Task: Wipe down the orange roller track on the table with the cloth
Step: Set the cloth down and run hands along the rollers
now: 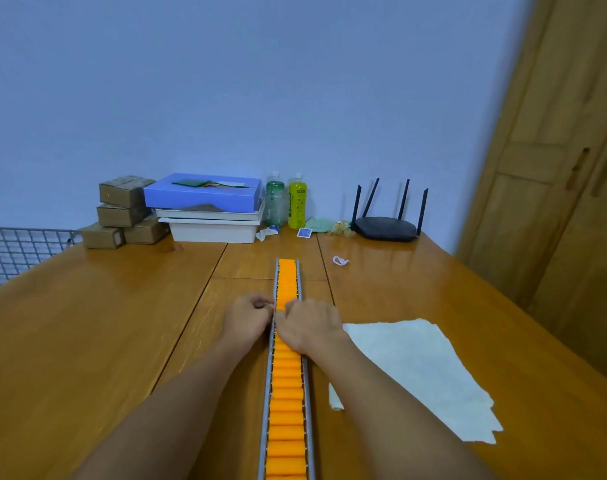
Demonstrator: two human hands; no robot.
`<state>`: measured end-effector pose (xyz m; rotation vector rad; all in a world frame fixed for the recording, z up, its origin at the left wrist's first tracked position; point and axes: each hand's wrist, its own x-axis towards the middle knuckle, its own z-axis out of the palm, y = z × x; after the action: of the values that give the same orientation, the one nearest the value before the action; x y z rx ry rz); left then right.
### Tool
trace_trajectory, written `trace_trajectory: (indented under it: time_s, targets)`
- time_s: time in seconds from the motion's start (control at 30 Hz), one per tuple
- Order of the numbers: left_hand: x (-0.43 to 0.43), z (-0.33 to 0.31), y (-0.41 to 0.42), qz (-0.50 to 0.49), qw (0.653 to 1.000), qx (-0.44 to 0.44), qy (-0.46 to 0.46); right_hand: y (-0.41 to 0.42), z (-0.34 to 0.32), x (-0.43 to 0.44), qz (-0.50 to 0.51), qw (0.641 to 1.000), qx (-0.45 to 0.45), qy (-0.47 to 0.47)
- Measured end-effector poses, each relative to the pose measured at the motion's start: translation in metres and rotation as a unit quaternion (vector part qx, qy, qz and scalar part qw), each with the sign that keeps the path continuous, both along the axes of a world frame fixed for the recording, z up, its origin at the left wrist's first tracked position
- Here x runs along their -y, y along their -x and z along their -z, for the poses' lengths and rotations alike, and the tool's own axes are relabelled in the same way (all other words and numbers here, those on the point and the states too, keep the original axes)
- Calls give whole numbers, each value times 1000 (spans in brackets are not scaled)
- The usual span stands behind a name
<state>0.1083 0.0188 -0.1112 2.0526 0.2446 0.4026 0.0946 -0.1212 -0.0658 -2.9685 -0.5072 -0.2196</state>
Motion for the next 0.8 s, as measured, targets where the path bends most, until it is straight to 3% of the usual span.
trace_trajectory:
  time_s: [0.8]
  targets:
    - [14, 4, 112, 28, 999, 20, -39, 97, 1, 18, -11, 1000, 4, 25]
